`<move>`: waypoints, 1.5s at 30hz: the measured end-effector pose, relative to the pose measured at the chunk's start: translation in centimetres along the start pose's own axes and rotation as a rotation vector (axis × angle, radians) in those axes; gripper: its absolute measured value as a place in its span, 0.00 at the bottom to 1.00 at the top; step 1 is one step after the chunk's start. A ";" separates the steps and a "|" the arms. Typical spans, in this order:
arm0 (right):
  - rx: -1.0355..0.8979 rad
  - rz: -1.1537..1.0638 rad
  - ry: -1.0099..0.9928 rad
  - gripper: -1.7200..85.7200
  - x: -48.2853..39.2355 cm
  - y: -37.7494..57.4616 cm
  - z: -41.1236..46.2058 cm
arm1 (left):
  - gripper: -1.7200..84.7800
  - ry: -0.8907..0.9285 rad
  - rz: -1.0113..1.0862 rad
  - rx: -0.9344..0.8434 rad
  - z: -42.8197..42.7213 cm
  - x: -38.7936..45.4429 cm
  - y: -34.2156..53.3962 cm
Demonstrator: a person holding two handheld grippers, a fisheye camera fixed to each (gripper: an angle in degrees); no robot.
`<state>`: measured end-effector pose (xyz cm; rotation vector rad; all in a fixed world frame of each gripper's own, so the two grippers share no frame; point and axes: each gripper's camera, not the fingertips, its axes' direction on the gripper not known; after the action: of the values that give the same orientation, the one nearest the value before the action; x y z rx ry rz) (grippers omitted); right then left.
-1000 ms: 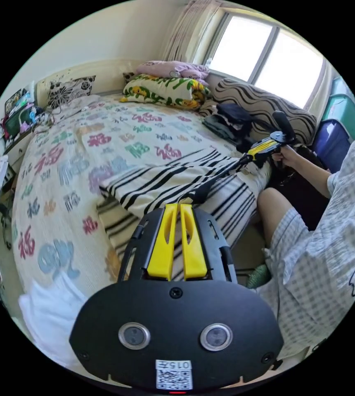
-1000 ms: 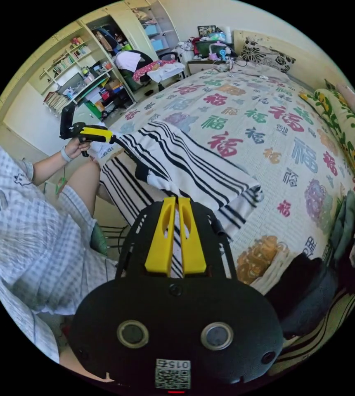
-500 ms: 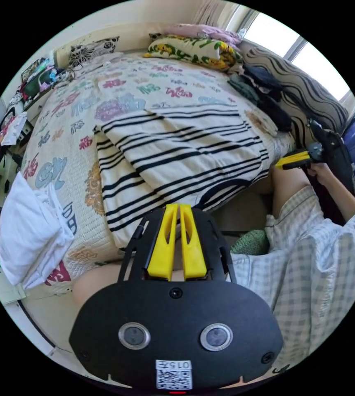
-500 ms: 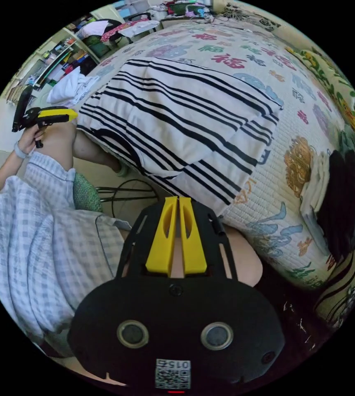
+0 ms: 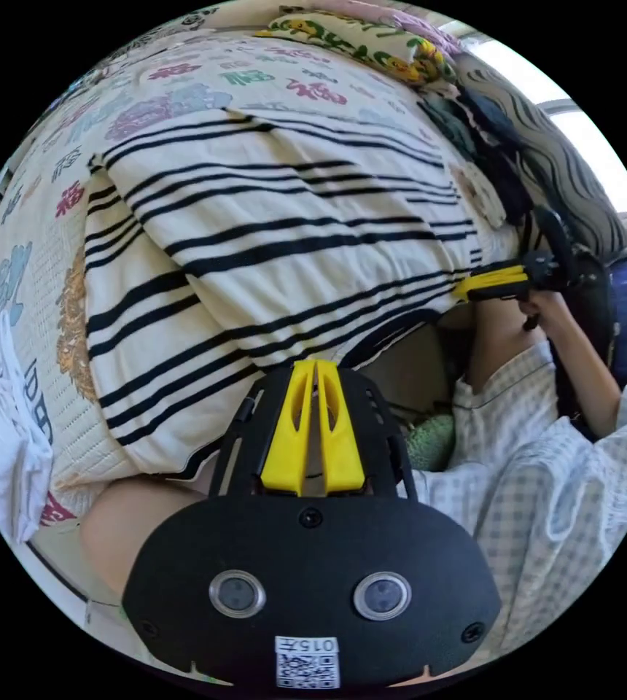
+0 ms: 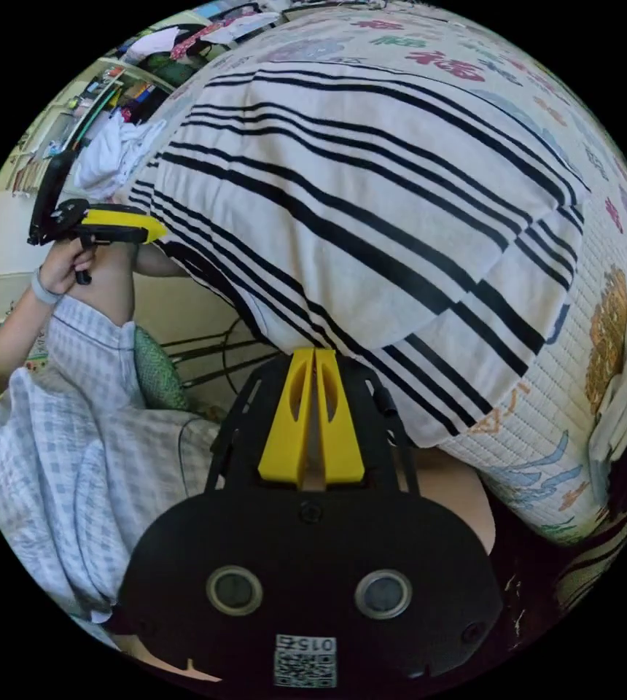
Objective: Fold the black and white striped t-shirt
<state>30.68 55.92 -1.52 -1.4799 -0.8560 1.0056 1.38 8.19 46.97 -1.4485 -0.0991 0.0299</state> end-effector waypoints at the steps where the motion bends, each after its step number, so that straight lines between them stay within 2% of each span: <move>1: 0.036 0.020 -0.033 0.02 0.7 0.1 -0.7 | 0.02 0.024 -0.031 0.083 -1.6 -1.2 -0.2; 3: 0.208 0.106 -0.164 0.04 4.3 0.4 -3.8 | 0.04 0.050 -0.114 0.216 -4.0 -4.0 -0.8; 4: 0.257 0.135 -0.194 0.04 5.4 0.4 -4.6 | 0.08 0.078 -0.188 0.292 -5.2 -6.4 -1.5; 7: 0.448 0.283 -0.295 0.08 11.4 -0.2 -7.7 | 0.14 0.150 -0.351 0.415 -6.1 -12.4 -4.0; 11: 0.498 0.428 -0.357 0.12 17.2 -3.9 -8.4 | 0.15 0.185 -0.444 0.393 -3.9 -17.1 -8.2; 16: 0.460 0.505 -0.466 0.13 20.7 -8.1 -7.1 | 0.12 0.203 -0.419 0.231 1.6 -19.4 -12.6; 18: 0.501 0.509 -0.593 0.09 21.8 -9.4 -6.6 | 0.08 0.259 -0.405 0.261 2.0 -20.1 -12.4; 20: 0.525 0.501 -0.627 0.04 22.2 -9.8 -6.6 | 0.04 0.358 -0.430 0.325 2.0 -21.5 -11.4; 23: 0.490 0.555 -0.517 0.03 22.9 -9.8 -6.7 | 0.03 0.364 -0.456 0.364 2.3 -23.0 -9.8; 28: 0.503 0.596 -0.535 0.03 23.1 -11.2 -5.3 | 0.03 0.395 -0.524 0.374 5.6 -23.6 -8.8; 31: 0.510 0.576 -0.546 0.04 22.2 -11.9 -4.6 | 0.05 0.363 -0.529 0.419 5.0 -23.1 -6.9; 35: 0.524 0.496 -0.451 0.04 19.3 -10.4 -5.3 | 0.08 0.326 -0.470 0.448 2.3 -20.6 -2.1; 40: 0.476 0.341 -0.332 0.04 13.1 -10.0 -4.8 | 0.14 0.114 -0.628 0.502 3.7 -12.9 9.9; 43: 0.391 0.191 -0.294 0.03 8.0 -12.8 -3.9 | 0.19 -0.008 -0.751 0.490 5.7 -9.1 15.0; 45: 0.328 0.072 -0.267 0.03 3.8 -16.4 -3.4 | 0.19 -0.080 -0.766 0.466 6.7 -7.9 16.4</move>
<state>35.47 60.42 14.35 -1.1199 -0.7825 1.3491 -6.44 16.15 31.07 -0.8725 -0.6628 -0.4859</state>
